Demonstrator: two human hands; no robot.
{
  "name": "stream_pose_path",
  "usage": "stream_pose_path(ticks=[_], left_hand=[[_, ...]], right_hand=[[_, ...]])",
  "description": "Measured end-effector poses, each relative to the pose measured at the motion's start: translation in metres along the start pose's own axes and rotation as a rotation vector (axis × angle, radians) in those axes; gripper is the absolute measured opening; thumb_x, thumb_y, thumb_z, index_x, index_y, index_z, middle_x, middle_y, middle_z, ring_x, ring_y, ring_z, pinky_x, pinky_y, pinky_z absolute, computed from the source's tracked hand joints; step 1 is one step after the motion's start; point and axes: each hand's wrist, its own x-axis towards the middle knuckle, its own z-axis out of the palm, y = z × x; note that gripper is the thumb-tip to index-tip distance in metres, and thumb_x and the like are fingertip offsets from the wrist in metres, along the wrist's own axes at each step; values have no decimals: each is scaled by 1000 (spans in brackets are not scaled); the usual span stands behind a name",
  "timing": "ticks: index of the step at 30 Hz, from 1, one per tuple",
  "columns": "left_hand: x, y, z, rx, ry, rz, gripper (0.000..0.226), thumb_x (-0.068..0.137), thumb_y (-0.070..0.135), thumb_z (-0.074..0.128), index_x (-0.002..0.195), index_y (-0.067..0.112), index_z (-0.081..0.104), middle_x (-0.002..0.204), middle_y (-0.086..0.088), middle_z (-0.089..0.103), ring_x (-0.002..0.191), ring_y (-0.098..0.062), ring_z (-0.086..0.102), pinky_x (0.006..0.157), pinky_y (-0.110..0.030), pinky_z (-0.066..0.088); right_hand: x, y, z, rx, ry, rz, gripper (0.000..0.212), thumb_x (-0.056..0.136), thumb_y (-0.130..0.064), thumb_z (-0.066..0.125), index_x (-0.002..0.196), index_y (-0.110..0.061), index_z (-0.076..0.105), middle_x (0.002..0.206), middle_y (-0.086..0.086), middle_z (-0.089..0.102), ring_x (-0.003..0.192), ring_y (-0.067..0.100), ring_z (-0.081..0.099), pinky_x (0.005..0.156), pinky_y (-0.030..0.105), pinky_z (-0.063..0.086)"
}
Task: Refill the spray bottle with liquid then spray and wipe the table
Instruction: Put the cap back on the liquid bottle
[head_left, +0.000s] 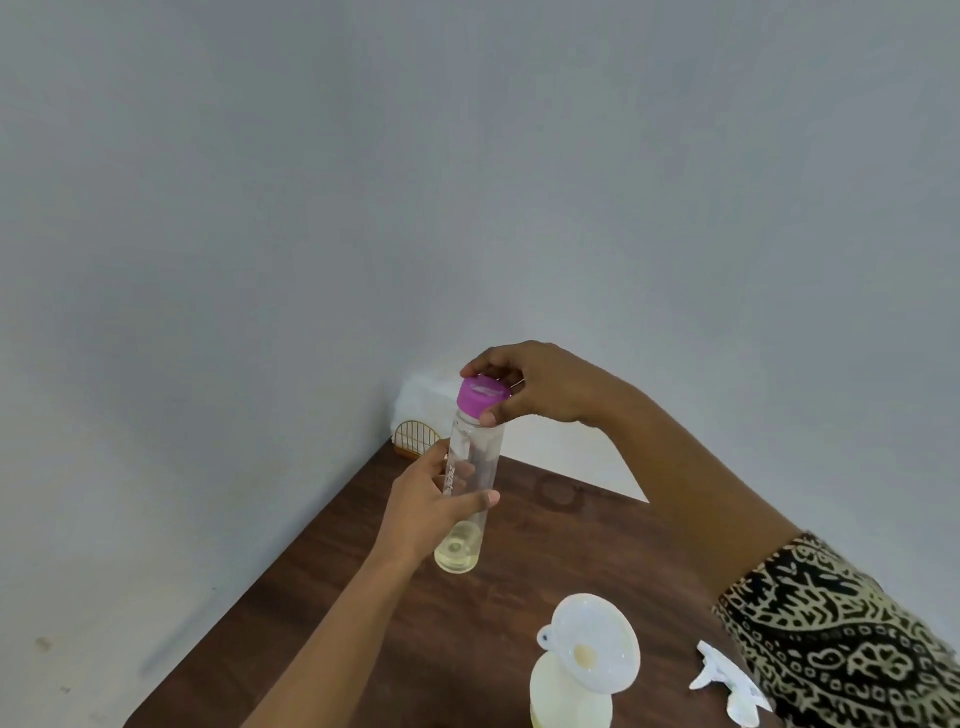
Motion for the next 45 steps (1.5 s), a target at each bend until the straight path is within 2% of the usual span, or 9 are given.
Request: stream_pose_path(ticks=[9,14,17,20,25,30,35,40,45], left_hand=[[-8,-4,-2,34,-37,7,61,68,36,85,123,29,57,113,8,68,105,-17,64,96,-44,53],[-8,-3,0,48,-2,23,54,71,34,84,116,31,54,104,18,60,104,-11,58,89,-27,48],[-5,-3,-1,33,14,10,72,69,40,84,131,23,54,123,8,63,115,-19,60,98,-38,50],[-3,-1,-4,57,18,3,84,68,44,83,141,24,47,137,1,57,123,-23,56,102,-44,48],[-3,0,-6,80,2,15,72,71,38,83,135,23,52,129,6,61,123,-22,56,99,-37,48],[-6,0,-4,50,-77,-4,54,71,31,84,116,30,57,112,11,66,111,-18,62,99,-42,50],[-7,-3,-2,16,-133,-13,60,64,35,86,117,29,59,110,9,69,103,-17,66,95,-46,53],[-11,-7,1,12,-91,-1,57,68,33,86,119,28,60,109,9,69,106,-16,64,96,-43,52],[-6,-6,-2,11,-20,8,59,69,34,85,122,26,59,112,4,69,106,-18,64,96,-43,53]], right_hand=[[14,-20,-18,-369,-275,-47,47,75,-24,79,119,-22,60,115,-3,62,97,15,61,82,26,49],[16,-25,-7,-527,-81,158,66,74,-70,60,77,-5,68,64,6,70,51,14,63,55,22,50],[18,-23,-11,-567,116,140,70,73,-78,48,83,-11,67,72,3,71,54,12,65,55,23,48],[14,-23,-18,-431,-33,108,62,75,-65,62,112,-16,60,90,3,71,67,13,69,55,24,53],[11,-16,-10,-420,-118,8,51,75,-43,76,114,-15,60,85,-2,67,61,10,65,56,19,48],[10,-11,-26,-358,-355,-82,55,78,-15,75,127,-27,53,125,-7,56,107,14,58,90,28,46],[9,-7,-28,-204,-446,-70,56,77,2,71,123,-24,54,125,-9,54,111,11,55,88,23,46],[8,-3,-17,-293,-323,78,47,79,-42,72,107,-6,63,91,4,72,75,15,69,68,23,56],[2,-4,-16,-379,-36,178,80,81,-77,31,80,-5,67,67,3,72,55,15,69,57,24,51]])
